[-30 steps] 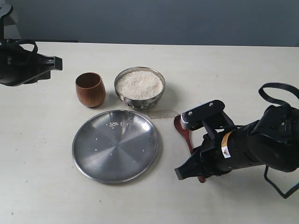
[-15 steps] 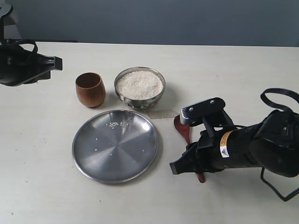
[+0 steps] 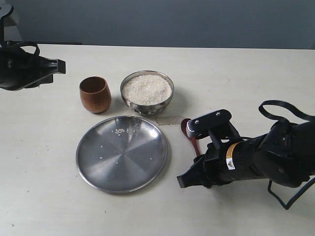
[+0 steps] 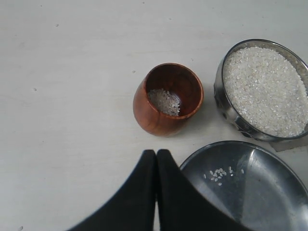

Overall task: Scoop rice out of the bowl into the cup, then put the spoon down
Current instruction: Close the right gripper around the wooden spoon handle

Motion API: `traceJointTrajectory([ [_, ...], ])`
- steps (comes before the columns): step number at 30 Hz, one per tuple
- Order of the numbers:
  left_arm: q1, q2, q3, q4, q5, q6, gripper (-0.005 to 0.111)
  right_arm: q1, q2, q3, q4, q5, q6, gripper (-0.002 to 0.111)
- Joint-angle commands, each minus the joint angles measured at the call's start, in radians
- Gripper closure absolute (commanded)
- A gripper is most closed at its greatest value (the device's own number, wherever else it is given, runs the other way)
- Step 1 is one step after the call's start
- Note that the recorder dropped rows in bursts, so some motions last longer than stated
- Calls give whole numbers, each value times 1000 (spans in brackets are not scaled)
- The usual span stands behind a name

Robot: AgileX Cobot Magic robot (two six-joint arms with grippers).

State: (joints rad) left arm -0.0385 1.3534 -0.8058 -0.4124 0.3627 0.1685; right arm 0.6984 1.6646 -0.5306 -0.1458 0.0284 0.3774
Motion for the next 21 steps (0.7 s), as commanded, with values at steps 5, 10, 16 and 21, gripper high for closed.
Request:
traceJointTrajectory([
  [5,-3,1,-3,3,-8,-1,106,0,25,6,-2,22,0,77],
  [10,-3,1,-3,3,-8,-1,106,0,25,6,-2,22,0,77],
  [16,-3,1,-3,3,-8,-1,106,0,-20,6,-2,22,0,77],
  [21,-3,1,-3,3,-8,-1,106,0,-45,6,-2,28,0,77],
])
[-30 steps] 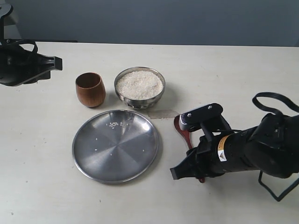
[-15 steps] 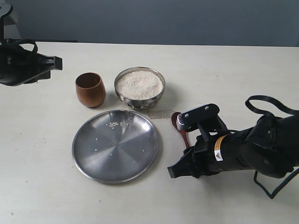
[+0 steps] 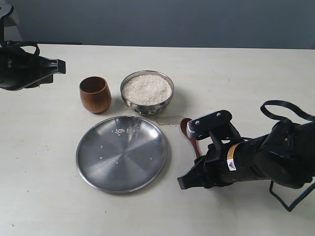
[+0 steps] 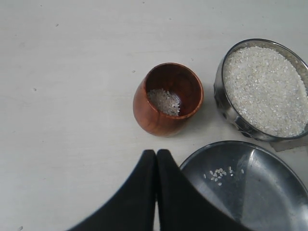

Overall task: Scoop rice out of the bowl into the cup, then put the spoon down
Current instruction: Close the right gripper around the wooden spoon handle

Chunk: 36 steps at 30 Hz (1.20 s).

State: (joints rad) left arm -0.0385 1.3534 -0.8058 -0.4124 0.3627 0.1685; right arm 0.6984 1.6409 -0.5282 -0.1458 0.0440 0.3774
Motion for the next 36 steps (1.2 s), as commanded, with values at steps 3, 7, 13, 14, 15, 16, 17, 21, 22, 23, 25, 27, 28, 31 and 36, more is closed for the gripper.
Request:
traceJointTrajectory([
  [3,-3,1,-3,3,-8,-1,106,0,-21,1,-11,15,0,77],
  [7,-3,1,-3,3,-8,-1,106,-46,-21,-19,-42,69,0,77],
  [13,-3,1,-3,3,-8,-1,106,-98,-21,-26,-53,93,0,77],
  [14,-3,1,-3,3,-8,-1,106,-98,-21,-26,-53,93,0,77],
  [15,-3,1,-3,3,-8,-1,106,-98,-21,-26,-53,93,0,77],
  [16,-3,1,-3,3,-8,-1,106,-98,-21,-26,-51,85,0,77],
  [17,-3,1,-3,3,-8,-1,106,-98,-21,-26,-47,80,0,77],
  [21,-3,1,-3,3,-8,-1,106,-98,-21,-26,-28,69,0,77],
  [22,-3,1,-3,3,-8,-1,106,-89,-21,-26,-28,70,0,77],
  [23,-3,1,-3,3,-8,-1,106,-83,-21,-26,-28,70,0,77],
  [25,-3,1,-3,3,-8,-1,106,-66,-21,-26,-28,65,0,77],
  [27,-3,1,-3,3,-8,-1,106,-58,-21,-26,-28,56,0,77],
  [28,-3,1,-3,3,-8,-1,106,-58,-21,-26,-28,54,0,77],
  [31,-3,1,-3,3,-8,-1,106,-58,-17,-26,-28,47,0,77],
  [36,-3,1,-3,3,-8,-1,106,-58,2,-26,-28,28,0,77],
])
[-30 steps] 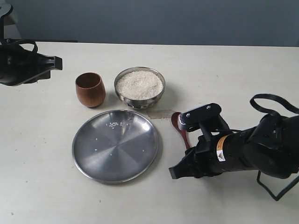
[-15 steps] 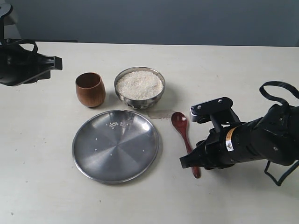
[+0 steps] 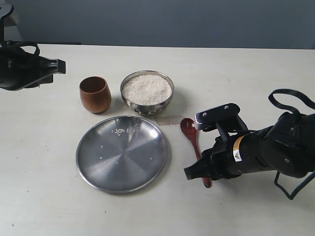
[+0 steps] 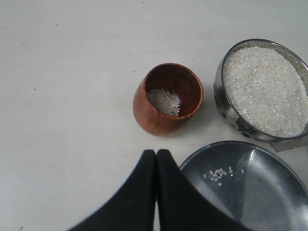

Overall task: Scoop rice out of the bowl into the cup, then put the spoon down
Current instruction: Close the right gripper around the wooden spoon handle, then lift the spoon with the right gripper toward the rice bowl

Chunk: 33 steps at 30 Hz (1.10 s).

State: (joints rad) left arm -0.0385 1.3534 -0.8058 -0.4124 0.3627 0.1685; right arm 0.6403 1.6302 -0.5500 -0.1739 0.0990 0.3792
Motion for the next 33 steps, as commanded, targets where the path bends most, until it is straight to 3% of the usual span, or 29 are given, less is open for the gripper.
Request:
traceJointTrajectory([
  [1,-3,1,-3,3,-8,-1,106,0,17,-4,0,-35,-4,77],
  [33,-3,1,-3,3,-10,-1,106,0,107,-4,-4,-110,-10,77],
])
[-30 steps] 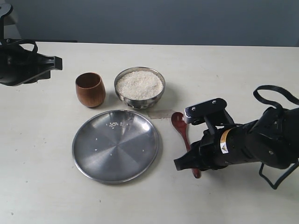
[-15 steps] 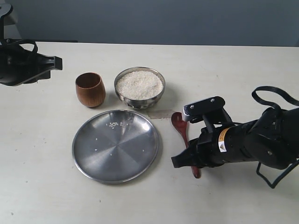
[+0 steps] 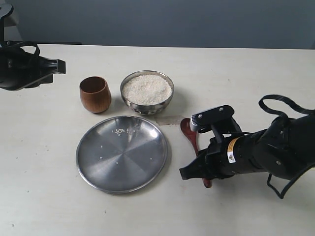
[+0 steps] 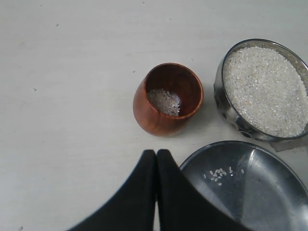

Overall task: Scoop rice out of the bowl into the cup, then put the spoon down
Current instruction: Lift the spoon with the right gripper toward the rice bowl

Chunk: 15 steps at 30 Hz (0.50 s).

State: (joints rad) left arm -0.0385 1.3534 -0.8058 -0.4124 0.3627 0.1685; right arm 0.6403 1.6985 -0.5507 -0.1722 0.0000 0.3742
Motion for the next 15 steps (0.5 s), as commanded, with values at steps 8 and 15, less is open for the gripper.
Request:
traceJointTrajectory([
  [8,-3,1,-3,3,-12,-1,106,0,51,-3,-28,-11,-8,108],
  [15,-3,1,-3,3,-12,-1,106,-1,-33,-32,-90,36,-8,109],
])
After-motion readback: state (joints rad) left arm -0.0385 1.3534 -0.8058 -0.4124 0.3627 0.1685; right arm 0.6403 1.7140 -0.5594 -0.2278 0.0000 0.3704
